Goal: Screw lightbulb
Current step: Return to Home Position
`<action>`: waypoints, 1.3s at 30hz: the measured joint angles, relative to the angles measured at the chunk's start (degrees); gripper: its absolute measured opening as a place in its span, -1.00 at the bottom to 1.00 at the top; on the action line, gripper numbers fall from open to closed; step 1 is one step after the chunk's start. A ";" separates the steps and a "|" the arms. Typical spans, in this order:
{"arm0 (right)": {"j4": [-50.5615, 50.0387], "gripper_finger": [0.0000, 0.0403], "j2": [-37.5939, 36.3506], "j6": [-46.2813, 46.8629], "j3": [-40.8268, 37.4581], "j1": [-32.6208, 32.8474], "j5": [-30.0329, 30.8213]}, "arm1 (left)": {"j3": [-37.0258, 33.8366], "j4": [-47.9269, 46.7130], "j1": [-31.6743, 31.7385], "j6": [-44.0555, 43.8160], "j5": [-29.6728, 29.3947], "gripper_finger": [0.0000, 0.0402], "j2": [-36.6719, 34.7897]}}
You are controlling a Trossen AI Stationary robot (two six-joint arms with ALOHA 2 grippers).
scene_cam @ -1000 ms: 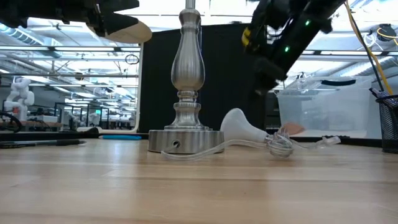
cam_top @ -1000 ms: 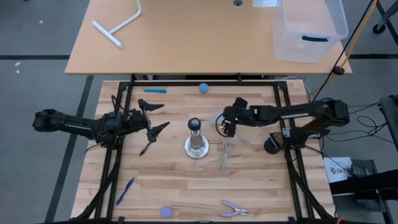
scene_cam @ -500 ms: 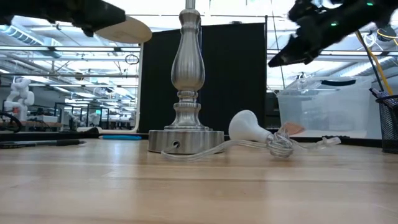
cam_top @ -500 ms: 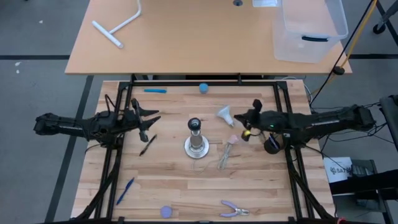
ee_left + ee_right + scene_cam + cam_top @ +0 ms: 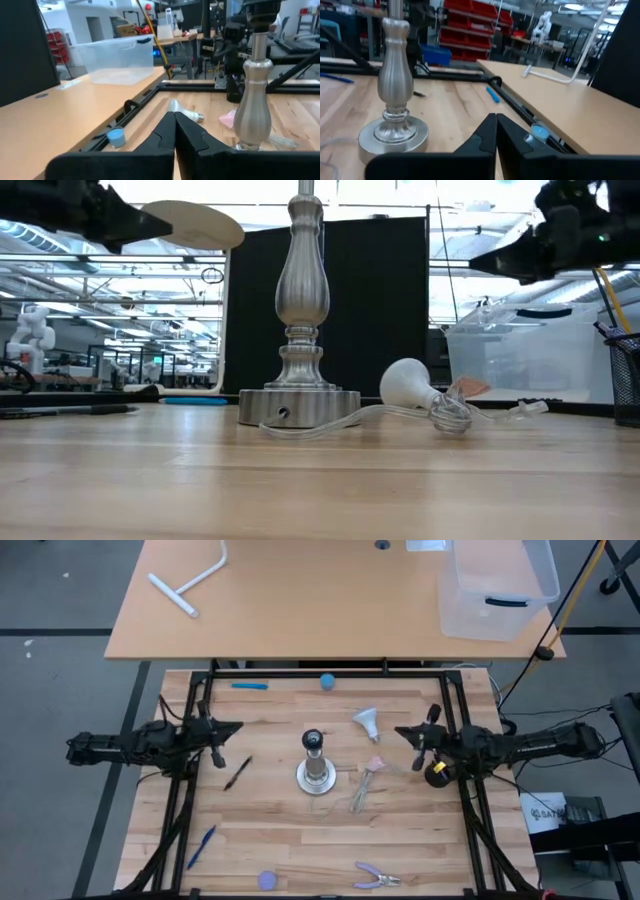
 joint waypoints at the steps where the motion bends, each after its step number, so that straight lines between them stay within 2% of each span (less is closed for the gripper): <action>1: 0.05 -1.00 -1.63 -0.35 -0.80 0.00 -0.01 | -0.57 -0.44 0.00 0.06 -0.01 -0.99 -1.60; 6: -2.48 -1.00 -9.23 -1.00 -3.40 -0.02 -0.17 | -4.04 -2.83 0.00 -0.67 -0.99 -1.00 -10.30; 13: -9.88 -1.00 -17.33 0.38 -4.06 -0.04 -3.16 | -6.50 -4.43 0.00 -4.34 -0.81 -1.00 -10.21; 21: -12.02 -1.00 -23.75 3.33 -7.18 -0.09 -8.08 | -12.92 6.39 0.00 -4.46 5.72 -1.00 -10.21; 30: -13.69 -1.00 -24.23 5.31 -7.25 -0.11 -11.50 | -16.13 9.24 0.00 -3.38 9.40 -1.00 -10.19; 39: -14.85 -1.00 -24.21 5.29 -7.23 -0.11 -18.44 | -16.13 8.81 0.00 -4.33 11.79 -1.00 -10.19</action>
